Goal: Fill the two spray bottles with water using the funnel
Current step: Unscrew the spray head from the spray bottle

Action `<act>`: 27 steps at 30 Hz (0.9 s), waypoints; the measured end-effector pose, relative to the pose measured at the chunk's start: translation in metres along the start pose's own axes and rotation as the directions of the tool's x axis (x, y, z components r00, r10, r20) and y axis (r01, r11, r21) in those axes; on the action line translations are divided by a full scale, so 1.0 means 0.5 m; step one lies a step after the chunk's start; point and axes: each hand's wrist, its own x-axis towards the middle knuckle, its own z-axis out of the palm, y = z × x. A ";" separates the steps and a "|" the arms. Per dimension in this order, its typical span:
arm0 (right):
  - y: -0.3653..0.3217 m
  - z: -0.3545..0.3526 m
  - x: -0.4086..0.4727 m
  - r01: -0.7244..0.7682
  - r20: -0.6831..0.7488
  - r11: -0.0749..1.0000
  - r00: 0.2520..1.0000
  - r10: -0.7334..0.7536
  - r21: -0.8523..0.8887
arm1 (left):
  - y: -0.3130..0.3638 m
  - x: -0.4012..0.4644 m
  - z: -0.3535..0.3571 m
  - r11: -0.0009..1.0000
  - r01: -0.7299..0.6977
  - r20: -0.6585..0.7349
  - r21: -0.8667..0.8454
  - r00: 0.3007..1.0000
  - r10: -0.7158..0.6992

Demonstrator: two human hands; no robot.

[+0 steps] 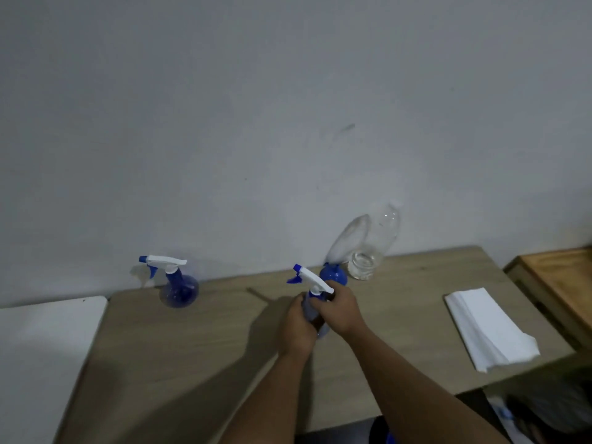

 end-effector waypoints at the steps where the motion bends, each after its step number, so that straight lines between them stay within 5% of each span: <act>1: 0.020 -0.024 -0.013 -0.008 -0.024 1.000 1.000 0.009 0.024 | 0.014 -0.015 0.023 1.000 0.002 0.044 0.022 0.999 -0.003; 4: 0.073 -0.089 -0.037 0.012 -0.089 0.998 0.996 -0.007 0.057 | 0.065 -0.068 0.079 0.975 0.098 0.046 -0.199 0.995 -0.090; 10: 0.129 -0.149 -0.041 0.047 -0.115 0.990 0.993 -0.032 0.136 | 0.098 -0.097 0.165 0.973 0.077 0.033 -0.218 0.997 -0.071; 17: 0.144 -0.155 -0.050 0.075 -0.011 0.979 0.997 -0.074 0.190 | 0.069 -0.099 0.190 0.998 0.033 -0.113 0.056 0.993 -0.027; 23: 0.138 -0.161 -0.070 0.060 -0.025 0.987 0.998 -0.057 0.149 | 0.104 -0.119 0.181 0.995 0.071 -0.092 -0.068 0.993 -0.077; 27: 0.128 -0.173 -0.068 0.038 0.122 0.981 0.991 -0.061 0.189 | 0.070 -0.110 0.183 0.988 0.139 -0.179 0.073 0.976 -0.124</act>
